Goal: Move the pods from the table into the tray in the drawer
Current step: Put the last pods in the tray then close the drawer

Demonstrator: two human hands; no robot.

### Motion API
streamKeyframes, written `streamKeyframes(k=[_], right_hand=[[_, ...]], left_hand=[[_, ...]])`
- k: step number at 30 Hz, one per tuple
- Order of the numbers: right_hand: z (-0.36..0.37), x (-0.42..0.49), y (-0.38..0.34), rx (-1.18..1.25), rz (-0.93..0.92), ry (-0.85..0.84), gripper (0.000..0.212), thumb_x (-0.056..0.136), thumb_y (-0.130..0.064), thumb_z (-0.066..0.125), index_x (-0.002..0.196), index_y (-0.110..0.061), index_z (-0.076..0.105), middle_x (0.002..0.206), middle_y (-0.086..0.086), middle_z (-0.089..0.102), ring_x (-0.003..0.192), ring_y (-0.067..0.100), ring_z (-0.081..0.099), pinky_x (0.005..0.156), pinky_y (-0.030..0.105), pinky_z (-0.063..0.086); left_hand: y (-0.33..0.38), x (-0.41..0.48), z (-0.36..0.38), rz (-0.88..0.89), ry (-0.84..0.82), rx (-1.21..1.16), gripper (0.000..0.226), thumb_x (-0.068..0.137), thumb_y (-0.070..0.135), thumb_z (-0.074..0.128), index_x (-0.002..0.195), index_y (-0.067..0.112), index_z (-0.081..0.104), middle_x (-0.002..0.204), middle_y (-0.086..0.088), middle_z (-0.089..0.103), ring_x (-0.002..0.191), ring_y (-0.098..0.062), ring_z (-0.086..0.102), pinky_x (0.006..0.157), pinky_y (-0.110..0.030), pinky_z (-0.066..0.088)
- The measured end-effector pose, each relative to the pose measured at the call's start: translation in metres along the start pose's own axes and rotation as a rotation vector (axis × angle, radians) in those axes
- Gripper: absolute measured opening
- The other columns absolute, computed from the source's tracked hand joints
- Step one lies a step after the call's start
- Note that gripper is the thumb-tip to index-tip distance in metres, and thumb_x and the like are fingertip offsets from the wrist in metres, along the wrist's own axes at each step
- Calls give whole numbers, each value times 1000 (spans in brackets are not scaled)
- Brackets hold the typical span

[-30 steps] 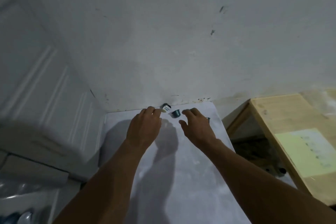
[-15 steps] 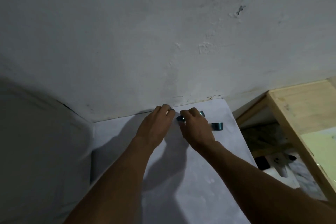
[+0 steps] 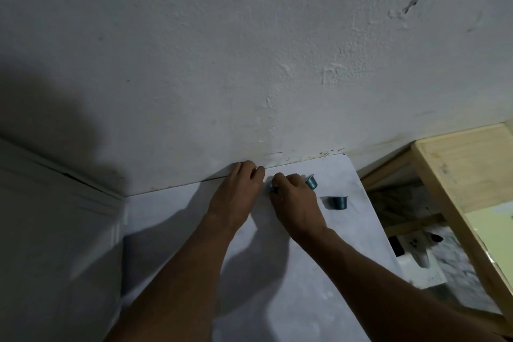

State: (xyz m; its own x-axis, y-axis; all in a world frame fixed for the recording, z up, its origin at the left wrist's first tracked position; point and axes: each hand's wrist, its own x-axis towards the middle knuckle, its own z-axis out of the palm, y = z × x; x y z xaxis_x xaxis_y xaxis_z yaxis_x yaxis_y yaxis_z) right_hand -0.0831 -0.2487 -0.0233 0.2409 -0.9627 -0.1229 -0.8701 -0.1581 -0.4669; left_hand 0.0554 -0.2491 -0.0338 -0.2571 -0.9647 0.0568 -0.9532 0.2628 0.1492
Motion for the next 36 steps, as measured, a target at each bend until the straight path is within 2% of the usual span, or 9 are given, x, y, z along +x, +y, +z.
streamKeyframes(k=[4,7,11,14,16,22,29,32,36], right_hand=[[-1,-4,-1,-5,23,-26,19,95,-23,52,111,-14,52,113,10,60,94,21,56,82,25,46],[-6,-10,-6,17,51,-55,25,93,-22,55,117,-14,49,118,10,57,98,22,55,85,28,49],[-23,-25,-14,57,36,-62,47,89,-15,59,133,-12,42,130,12,50,113,26,51,94,31,46],[-39,-40,-20,36,-38,-17,50,87,-11,58,134,-7,43,129,14,49,113,28,50,92,32,45],[-50,-51,-23,10,-73,21,48,87,-12,58,133,-6,45,127,14,50,110,29,51,89,31,44],[-74,-91,-26,43,-145,92,42,85,-7,58,126,-5,52,122,14,53,105,32,54,85,35,47],[-93,-154,-26,22,-183,148,43,86,-9,58,129,-6,51,127,10,54,112,26,52,90,33,45],[-98,-185,-32,66,-149,189,46,86,-6,59,131,-9,50,131,9,51,115,25,51,93,30,43],[-90,-231,-45,110,-86,244,47,84,-13,67,128,-10,52,129,9,52,112,25,52,96,33,45]], left_hand=[[-4,-10,-4,-60,35,-13,49,51,9,90,95,4,68,82,-12,61,72,-23,63,58,-26,55],[-4,-21,-17,-118,24,-45,41,48,12,86,83,3,67,75,-12,59,61,-24,61,52,-26,51],[6,-38,-38,-205,-26,-124,43,66,19,78,104,3,65,91,-17,62,75,-31,64,64,-33,54],[22,-55,-62,-251,0,-179,48,79,18,66,126,12,57,108,-16,55,89,-33,63,79,-37,53],[35,-68,-76,-259,52,-210,44,80,15,64,124,12,60,107,-15,52,83,-34,63,78,-39,54],[69,-104,-94,-410,141,-268,42,80,18,67,121,16,59,115,-10,47,90,-35,61,81,-39,52],[97,-145,-116,-406,194,-368,52,82,23,72,130,17,52,124,-4,52,109,-24,56,96,-33,42],[104,-168,-128,-395,244,-433,47,77,22,76,121,17,59,116,-1,55,102,-19,57,82,-18,36],[110,-211,-137,-390,283,-524,46,78,16,75,121,19,61,112,1,56,98,-16,57,77,-14,35]])
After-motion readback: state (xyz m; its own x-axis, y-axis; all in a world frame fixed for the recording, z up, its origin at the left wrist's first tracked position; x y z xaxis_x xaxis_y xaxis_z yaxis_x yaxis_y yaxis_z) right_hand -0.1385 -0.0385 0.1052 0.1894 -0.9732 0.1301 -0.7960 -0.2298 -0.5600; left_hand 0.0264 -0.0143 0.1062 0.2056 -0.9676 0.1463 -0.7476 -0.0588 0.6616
